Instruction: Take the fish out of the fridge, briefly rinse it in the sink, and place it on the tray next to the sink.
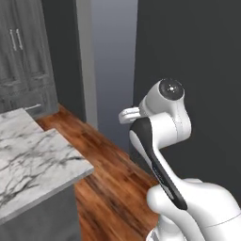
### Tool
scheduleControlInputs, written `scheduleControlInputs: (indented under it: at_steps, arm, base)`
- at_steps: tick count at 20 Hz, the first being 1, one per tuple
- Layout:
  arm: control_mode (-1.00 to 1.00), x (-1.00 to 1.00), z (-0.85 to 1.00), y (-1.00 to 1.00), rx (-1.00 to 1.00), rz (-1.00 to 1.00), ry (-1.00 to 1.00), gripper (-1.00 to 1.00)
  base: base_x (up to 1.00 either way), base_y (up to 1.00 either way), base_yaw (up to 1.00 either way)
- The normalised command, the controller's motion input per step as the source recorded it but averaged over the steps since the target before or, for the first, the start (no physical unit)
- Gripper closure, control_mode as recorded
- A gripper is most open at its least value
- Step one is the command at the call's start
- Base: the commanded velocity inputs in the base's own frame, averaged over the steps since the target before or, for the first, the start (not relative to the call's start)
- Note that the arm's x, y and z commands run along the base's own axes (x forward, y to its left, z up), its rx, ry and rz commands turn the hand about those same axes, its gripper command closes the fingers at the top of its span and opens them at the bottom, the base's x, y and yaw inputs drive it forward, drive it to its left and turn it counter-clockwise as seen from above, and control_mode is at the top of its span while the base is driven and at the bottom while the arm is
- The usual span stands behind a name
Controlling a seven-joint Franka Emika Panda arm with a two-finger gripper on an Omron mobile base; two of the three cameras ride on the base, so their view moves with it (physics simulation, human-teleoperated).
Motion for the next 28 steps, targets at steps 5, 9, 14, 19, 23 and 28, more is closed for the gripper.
scheduleControlInputs:
  at_steps: [5,9,14,19,23,28]
  arm:
    - [1.00,0.00,0.00,0.00,0.00,0.00,0.00,1.00]
    - [1.00,0.00,0.00,0.00,0.00,0.00,0.00,1.00]
    - [1.00,0.00,0.00,0.00,0.00,0.00,0.00,1.00]
    - [1.00,0.00,0.00,0.00,0.00,0.00,0.00,1.00]
    - [1.00,0.00,0.00,0.00,0.00,0.00,0.00,1.00]
    - [1.00,0.00,0.00,0.00,0.00,0.00,0.00,1.00]
  base:
    - [1.00,-0.91,-0.07]
    - [1.00,-0.97,0.12]
    - [1.00,-0.60,0.30]
    - [0.99,-0.07,0.45]
    - [1.00,-0.42,0.19]
    - [0.51,-1.00,-0.09]
